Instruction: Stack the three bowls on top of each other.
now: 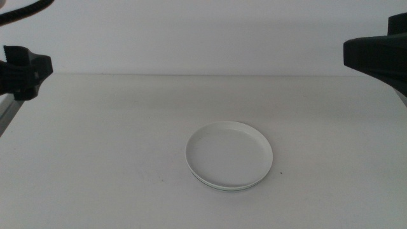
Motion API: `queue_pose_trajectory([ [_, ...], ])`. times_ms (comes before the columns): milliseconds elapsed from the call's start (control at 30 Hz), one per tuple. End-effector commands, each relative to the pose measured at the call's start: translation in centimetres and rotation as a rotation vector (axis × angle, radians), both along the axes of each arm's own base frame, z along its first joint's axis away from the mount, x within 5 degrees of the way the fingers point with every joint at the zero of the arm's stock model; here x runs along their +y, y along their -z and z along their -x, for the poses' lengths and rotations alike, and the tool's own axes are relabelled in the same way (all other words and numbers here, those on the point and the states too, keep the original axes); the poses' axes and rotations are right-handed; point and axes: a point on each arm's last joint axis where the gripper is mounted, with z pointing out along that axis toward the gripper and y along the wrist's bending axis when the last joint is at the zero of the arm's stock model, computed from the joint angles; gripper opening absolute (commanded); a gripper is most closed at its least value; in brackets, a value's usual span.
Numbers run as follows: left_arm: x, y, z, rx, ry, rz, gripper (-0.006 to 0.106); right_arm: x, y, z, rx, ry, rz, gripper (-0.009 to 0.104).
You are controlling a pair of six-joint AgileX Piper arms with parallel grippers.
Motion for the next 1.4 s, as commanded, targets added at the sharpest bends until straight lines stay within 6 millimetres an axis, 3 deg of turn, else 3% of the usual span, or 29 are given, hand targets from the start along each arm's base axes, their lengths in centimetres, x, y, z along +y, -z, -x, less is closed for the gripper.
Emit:
queue_pose_trajectory([
  [0,0.0,-0.1,0.1,-0.018,0.000,0.008,0.094,0.0,0.0,0.1,-0.007,-0.001,-0.002,0.093],
  [200,0.0,-0.2,0.0,-0.022,0.002,0.004,0.094,-0.5,0.5,-0.3,-0.038,0.032,0.081,0.093],
  [367,0.0,-0.2,0.0,-0.022,0.002,0.004,0.094,-1.4,1.7,-0.3,-0.190,0.128,0.063,0.093],
  [500,0.0,0.0,0.1,-0.027,0.000,0.008,0.094,-3.3,5.0,-0.4,-0.285,0.279,0.019,0.093],
  [600,0.1,0.7,1.8,-0.081,-0.004,0.029,0.094,-5.3,8.4,0.8,-0.269,0.395,0.041,0.093],
  [833,0.8,6.1,7.1,-0.248,-0.027,0.044,0.094,-8.2,17.8,6.2,-0.251,0.596,0.096,0.093],
  [1000,1.2,11.5,10.3,-0.283,-0.025,-0.004,0.094,-8.4,22.2,8.3,-0.295,0.627,0.118,0.093],
  [1200,1.4,16.8,11.9,-0.296,-0.026,-0.012,0.094,-8.4,23.8,8.6,-0.308,0.625,0.141,0.093],
  [1367,1.4,17.1,12.6,-0.322,-0.023,-0.009,0.094,-8.4,23.7,8.6,-0.313,0.626,0.143,0.093],
])
